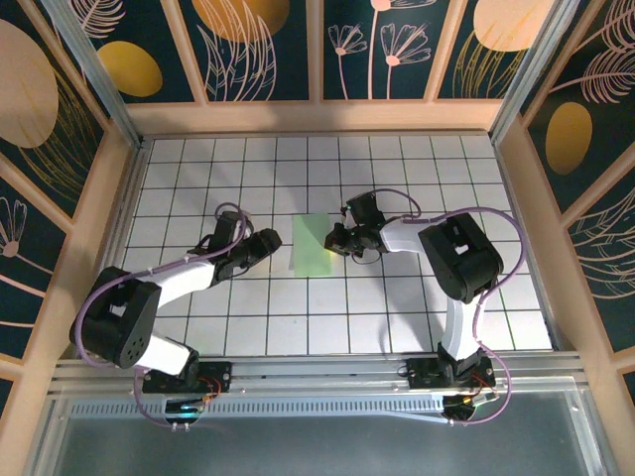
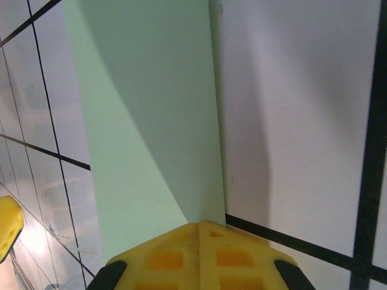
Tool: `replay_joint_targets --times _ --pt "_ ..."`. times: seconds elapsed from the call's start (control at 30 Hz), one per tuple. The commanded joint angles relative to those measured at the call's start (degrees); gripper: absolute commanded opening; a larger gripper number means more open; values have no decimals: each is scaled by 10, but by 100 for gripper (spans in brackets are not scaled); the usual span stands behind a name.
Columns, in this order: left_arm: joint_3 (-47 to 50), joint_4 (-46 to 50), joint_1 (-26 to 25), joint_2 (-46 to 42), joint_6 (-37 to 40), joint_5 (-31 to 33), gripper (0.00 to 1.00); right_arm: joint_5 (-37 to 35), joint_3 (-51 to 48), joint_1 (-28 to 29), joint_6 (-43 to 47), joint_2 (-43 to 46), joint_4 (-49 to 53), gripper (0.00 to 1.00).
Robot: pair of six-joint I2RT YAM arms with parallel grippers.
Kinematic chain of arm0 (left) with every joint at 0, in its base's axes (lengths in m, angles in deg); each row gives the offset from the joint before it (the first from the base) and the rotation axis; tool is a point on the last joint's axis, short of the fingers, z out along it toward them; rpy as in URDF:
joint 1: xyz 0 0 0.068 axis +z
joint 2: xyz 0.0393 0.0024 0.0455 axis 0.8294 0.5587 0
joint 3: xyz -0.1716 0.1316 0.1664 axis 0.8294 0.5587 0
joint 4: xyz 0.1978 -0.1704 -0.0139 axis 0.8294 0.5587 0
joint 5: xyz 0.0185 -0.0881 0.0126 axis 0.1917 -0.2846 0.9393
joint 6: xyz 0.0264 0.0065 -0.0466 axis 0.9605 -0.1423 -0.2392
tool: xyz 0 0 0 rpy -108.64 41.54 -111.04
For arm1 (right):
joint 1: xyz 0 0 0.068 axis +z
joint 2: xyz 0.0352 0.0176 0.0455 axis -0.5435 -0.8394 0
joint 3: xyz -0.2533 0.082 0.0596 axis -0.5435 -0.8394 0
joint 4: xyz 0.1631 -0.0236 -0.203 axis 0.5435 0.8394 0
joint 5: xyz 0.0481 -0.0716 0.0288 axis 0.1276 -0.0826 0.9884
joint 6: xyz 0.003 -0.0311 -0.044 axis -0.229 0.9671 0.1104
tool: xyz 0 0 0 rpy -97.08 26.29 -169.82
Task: Fold a paper plane with a square sheet of paper (fold left side to right side)
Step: Third fold the triangle at the center of the table.
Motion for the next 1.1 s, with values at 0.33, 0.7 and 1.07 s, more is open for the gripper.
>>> replay_joint_targets --times 0.33,0.7,1.07 --pt "-112 32 -33 132 35 -115 47 -32 -3 3 22 -5 34 0" --pt "-156 124 -48 184 66 -59 45 -35 -4 3 21 -2 35 0" --pt "-137 36 -50 198 29 -130 37 -34 -4 3 21 -5 33 0"
